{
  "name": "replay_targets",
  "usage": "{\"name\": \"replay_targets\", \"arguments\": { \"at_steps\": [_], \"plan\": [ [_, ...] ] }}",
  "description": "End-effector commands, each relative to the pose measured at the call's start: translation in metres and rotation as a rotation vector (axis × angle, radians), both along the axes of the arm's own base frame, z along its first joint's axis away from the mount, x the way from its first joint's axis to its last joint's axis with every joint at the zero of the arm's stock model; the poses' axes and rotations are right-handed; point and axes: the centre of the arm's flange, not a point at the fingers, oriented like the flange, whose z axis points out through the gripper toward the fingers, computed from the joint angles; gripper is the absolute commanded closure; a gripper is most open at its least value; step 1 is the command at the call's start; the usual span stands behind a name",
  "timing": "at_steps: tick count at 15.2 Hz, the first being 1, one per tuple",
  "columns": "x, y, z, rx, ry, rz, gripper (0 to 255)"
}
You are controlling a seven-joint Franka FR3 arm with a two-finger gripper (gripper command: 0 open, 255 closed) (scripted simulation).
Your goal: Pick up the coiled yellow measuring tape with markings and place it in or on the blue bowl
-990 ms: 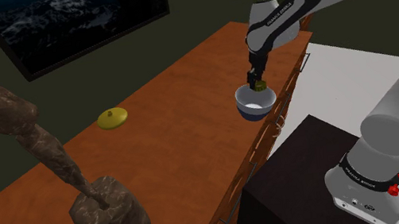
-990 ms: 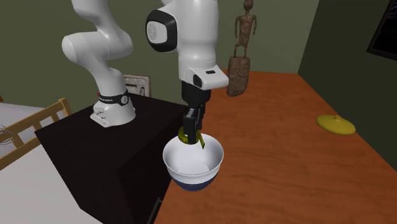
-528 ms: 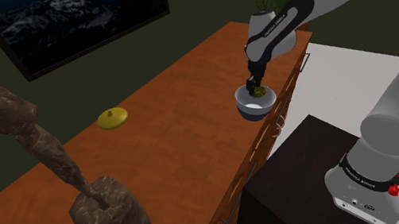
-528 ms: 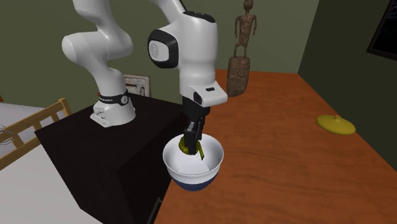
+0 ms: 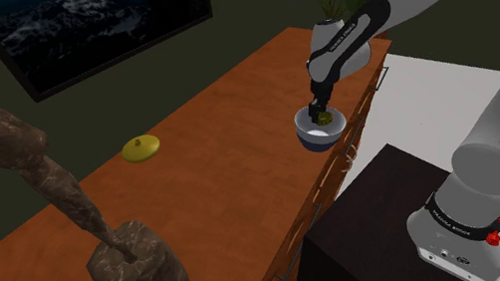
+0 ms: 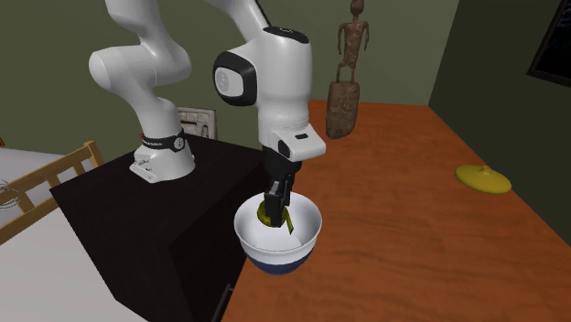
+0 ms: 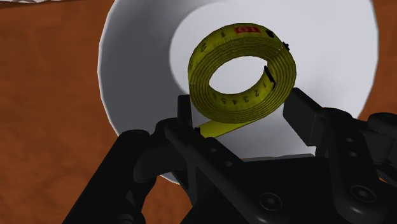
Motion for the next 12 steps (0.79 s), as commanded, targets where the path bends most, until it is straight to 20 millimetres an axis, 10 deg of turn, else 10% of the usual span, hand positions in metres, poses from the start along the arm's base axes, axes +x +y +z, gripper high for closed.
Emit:
{"name": "replay_targets", "arguments": {
  "at_steps": [1, 2, 7, 12],
  "plan": [
    [0.000, 0.000, 0.000, 0.000, 0.000, 0.000, 255],
    [0.000, 0.000, 0.000, 0.000, 0.000, 0.000, 0],
    [0.000, 0.000, 0.000, 0.000, 0.000, 0.000, 0],
    [0.001, 0.002, 0.050, 0.000, 0.000, 0.000, 0]
  ]
}}
